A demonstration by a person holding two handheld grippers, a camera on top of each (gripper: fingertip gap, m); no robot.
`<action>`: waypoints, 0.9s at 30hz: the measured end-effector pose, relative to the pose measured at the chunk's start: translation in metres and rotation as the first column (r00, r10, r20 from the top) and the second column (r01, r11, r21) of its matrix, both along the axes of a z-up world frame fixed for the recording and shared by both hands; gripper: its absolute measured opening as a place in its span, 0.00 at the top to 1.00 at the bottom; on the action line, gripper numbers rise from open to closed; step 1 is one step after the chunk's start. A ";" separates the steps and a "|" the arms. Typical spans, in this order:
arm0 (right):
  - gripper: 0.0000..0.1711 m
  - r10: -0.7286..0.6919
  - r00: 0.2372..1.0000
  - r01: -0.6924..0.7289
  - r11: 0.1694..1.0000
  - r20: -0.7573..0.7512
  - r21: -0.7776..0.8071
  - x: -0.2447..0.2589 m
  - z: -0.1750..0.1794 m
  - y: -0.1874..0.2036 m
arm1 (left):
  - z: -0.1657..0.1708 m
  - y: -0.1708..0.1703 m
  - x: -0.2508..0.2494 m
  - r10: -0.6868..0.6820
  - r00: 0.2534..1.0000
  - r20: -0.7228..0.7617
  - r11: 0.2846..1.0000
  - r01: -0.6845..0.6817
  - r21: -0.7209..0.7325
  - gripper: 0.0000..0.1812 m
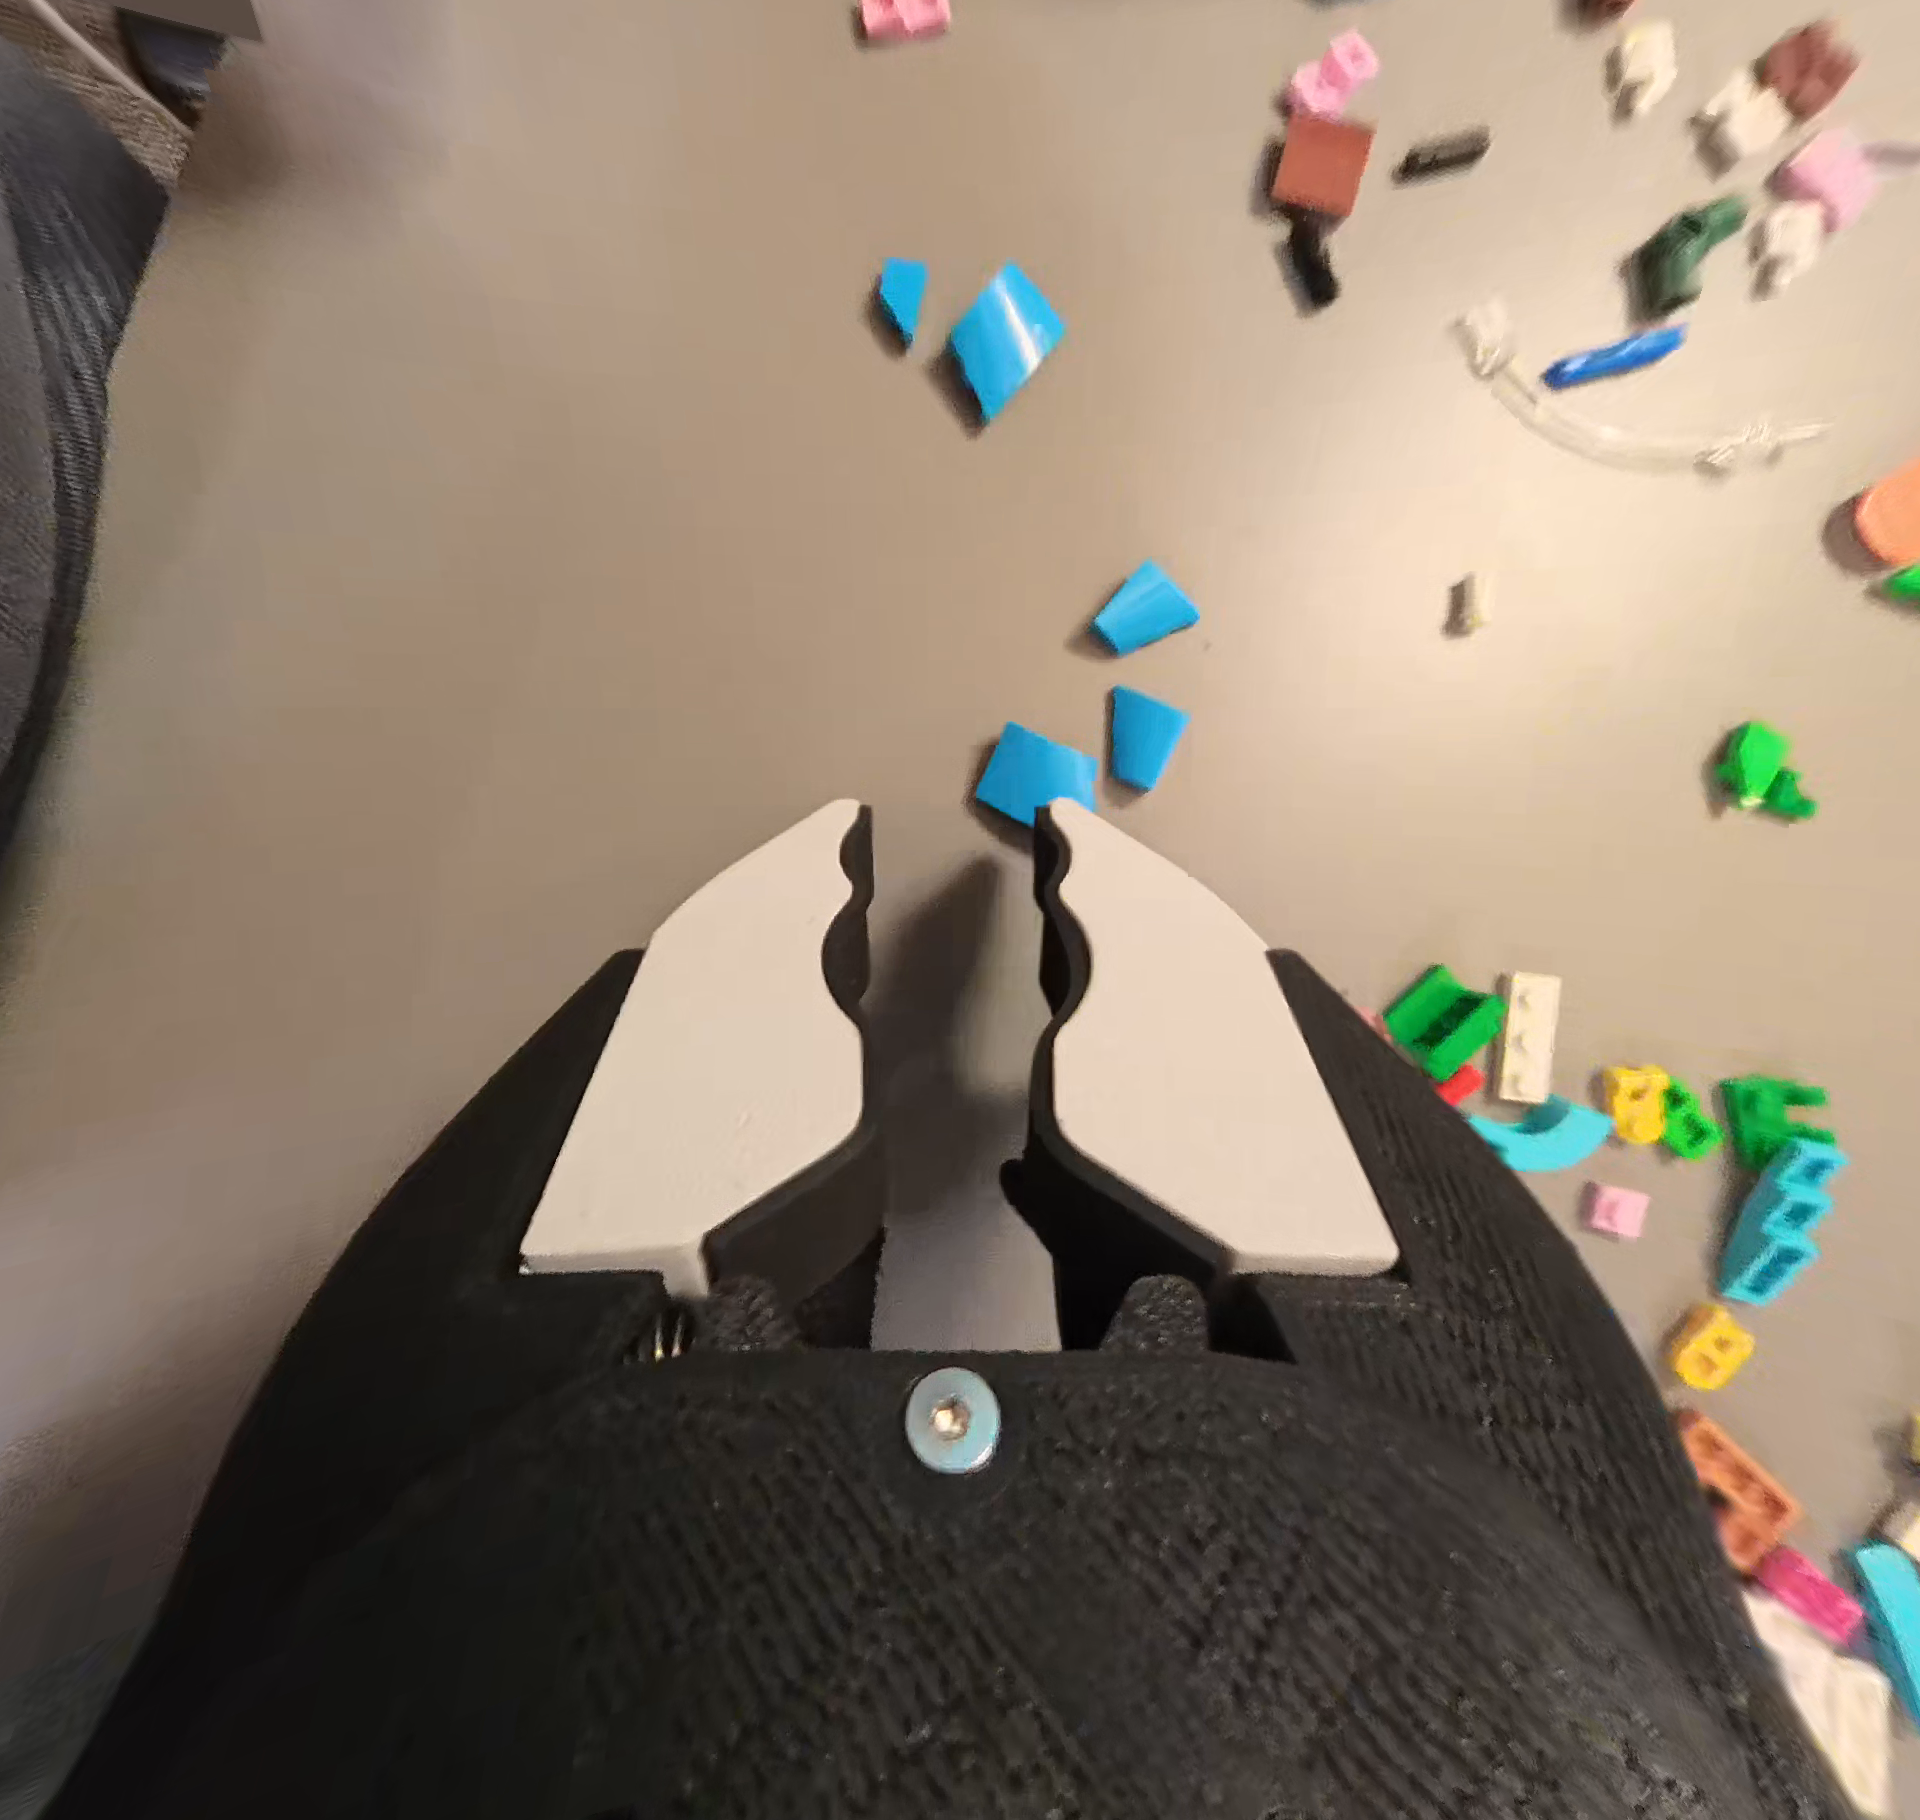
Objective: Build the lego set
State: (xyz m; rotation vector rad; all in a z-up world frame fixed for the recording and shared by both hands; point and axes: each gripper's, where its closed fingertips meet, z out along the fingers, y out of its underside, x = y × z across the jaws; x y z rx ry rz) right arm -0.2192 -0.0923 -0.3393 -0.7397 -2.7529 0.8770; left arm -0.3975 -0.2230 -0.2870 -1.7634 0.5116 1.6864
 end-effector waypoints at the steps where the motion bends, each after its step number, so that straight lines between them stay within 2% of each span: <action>1: 0.84 -0.006 1.000 0.006 1.000 -0.014 0.004 -0.002 0.003 0.002 | 0.000 0.000 0.000 0.000 1.000 0.001 1.000 0.000 -0.001 0.92; 4: 0.84 -0.049 0.999 0.049 0.999 -0.003 0.019 -0.007 0.004 0.012 | 0.000 0.000 0.000 -0.002 1.000 -0.001 1.000 0.002 -0.002 0.92; 8: 0.83 -0.028 1.000 0.028 0.998 -0.003 0.064 -0.009 -0.005 0.016 | 0.000 0.000 0.000 -0.002 1.000 -0.002 1.000 0.002 -0.004 0.92; 16: 0.85 0.023 0.996 -0.021 0.999 0.086 -0.026 0.006 -0.005 0.000 | -0.001 0.001 0.001 -0.003 1.000 0.001 1.000 0.003 -0.005 0.92; 22: 0.84 -0.046 0.999 0.046 0.999 0.000 0.017 -0.011 -0.006 0.013 | -0.001 0.001 0.001 -0.004 1.000 -0.001 1.000 0.004 -0.006 0.92; 27: 0.86 0.021 0.990 -0.014 0.999 0.137 -0.051 0.010 -0.007 -0.001 | -0.001 0.001 0.001 -0.004 1.000 0.000 1.000 0.004 -0.007 0.92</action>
